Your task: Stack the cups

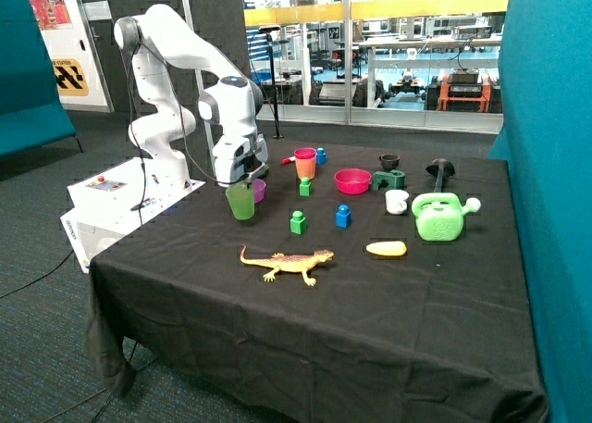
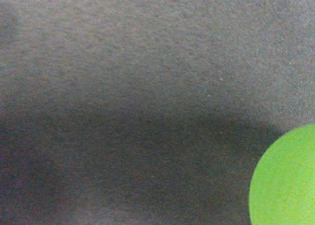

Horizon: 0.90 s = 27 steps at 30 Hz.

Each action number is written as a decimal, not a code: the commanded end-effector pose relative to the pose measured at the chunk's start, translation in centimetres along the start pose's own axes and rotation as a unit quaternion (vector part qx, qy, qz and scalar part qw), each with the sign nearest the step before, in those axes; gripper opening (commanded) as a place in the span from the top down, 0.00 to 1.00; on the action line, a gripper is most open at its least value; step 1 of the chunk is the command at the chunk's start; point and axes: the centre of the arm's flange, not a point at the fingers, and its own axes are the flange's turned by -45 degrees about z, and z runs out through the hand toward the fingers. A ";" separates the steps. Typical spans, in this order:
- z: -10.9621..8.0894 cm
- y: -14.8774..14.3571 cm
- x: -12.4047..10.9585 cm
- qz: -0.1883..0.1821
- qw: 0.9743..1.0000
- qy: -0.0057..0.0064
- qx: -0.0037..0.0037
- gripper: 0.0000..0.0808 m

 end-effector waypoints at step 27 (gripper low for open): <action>-6.6 -14.4 2.9 -0.146 0.989 -0.001 -0.001 1.00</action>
